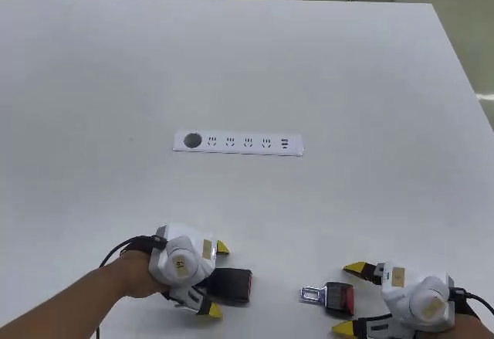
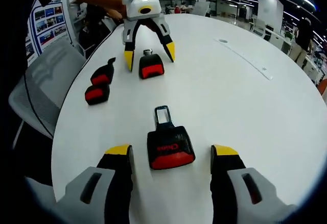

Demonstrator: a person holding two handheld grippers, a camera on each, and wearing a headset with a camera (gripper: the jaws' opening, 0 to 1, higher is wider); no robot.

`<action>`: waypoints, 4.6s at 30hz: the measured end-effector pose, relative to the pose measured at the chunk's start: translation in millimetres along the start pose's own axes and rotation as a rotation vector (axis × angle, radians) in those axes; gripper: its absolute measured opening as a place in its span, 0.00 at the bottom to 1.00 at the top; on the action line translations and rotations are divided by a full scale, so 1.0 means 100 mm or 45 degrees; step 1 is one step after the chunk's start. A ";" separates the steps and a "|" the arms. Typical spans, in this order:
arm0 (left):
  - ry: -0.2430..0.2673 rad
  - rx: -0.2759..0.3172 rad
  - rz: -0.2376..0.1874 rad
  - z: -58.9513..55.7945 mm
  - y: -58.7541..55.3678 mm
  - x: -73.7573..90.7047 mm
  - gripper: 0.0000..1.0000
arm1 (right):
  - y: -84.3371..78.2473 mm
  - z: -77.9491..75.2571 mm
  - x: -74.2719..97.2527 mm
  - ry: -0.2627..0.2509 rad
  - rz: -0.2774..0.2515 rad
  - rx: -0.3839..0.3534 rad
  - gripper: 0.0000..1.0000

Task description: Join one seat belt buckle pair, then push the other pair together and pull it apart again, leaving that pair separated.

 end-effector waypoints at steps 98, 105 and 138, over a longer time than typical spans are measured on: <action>-0.015 -0.102 -0.030 -0.05 -0.06 0.00 0.32 | 0.40 0.10 -0.29 0.029 0.124 0.236 0.33; -0.010 -0.091 -0.034 -0.05 -0.07 -0.02 0.32 | 0.48 0.14 -0.46 0.032 0.093 0.236 0.33; -0.009 -0.100 0.002 -0.09 -0.03 0.01 0.32 | 0.76 0.14 -0.60 0.031 0.041 0.226 0.33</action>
Point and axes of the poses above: the centre of the closed fingertips' face, and the gripper's own axes: x roughly backward along the fingers, z roughly to its left, y roughly out of its top, the point moved 6 cm from there along x, roughly backward along the fingers, and after that the axes turned 11 degrees about z, right-handed, at the moved point
